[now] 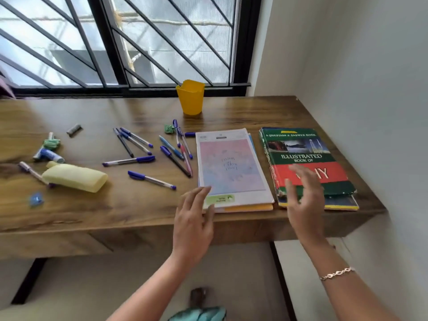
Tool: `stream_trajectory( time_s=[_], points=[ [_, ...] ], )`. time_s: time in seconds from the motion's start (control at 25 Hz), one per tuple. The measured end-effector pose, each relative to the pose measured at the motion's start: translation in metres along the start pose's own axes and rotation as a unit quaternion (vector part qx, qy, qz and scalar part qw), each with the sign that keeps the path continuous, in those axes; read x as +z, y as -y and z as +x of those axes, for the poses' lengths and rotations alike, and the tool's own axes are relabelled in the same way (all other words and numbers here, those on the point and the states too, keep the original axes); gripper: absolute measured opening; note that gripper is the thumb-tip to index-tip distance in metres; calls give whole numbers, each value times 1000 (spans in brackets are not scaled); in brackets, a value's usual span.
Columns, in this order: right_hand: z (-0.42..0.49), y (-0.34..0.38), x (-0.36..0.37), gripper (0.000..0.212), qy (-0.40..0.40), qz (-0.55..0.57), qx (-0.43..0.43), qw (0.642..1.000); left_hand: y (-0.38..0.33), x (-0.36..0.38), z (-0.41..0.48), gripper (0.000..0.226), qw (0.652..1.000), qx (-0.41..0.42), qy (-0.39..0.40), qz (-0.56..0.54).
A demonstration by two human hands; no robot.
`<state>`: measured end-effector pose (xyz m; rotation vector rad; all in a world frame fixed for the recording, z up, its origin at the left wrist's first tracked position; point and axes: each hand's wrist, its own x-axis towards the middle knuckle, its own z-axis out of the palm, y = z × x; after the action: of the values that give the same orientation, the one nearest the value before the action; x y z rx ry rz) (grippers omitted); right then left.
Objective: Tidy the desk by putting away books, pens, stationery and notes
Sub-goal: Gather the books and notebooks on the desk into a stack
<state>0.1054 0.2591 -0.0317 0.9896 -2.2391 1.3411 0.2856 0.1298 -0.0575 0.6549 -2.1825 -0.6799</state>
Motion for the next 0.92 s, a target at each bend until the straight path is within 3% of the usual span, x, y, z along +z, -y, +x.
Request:
stream_trajectory(
  time_s=[0.08,0.16,0.2,0.28,0.32,0.36,0.44,0.52,0.64,0.68,0.84,0.92],
  points=[
    [-23,-8,-17,17,-63,103,71,990,3,-7,-27,23,992,-81,-73,-63],
    [-45,-18,-25,22,-110,220,195,950,15,-15,-47,16,943,-276,-101,-160],
    [-55,-24,-27,28,-139,266,273,914,26,-18,-53,21,879,-410,-104,-221],
    [-73,-42,-26,30,-190,302,440,824,54,-23,-59,27,705,-625,-84,-323],
    [-82,-52,-25,29,-204,305,517,774,67,-25,-61,29,640,-679,-82,-350],
    [-90,-62,-21,28,-206,312,581,723,81,-28,-60,32,599,-708,-97,-362],
    [-98,-80,-11,24,-197,335,662,641,108,-28,-56,40,568,-722,-132,-373],
    [-94,-92,3,24,-189,343,702,595,135,-28,-50,50,554,-713,-150,-403],
    [-82,-96,25,23,-179,350,713,580,163,-25,-45,40,563,-680,-173,-436],
    [-80,-101,32,21,-173,361,707,583,170,-23,-45,43,544,-676,-190,-459],
    [-73,-112,53,15,-150,434,714,529,181,-18,-45,71,464,-658,-254,-535],
    [-76,-118,54,25,-159,426,710,537,187,-15,-45,75,439,-660,-278,-543]
  ],
)
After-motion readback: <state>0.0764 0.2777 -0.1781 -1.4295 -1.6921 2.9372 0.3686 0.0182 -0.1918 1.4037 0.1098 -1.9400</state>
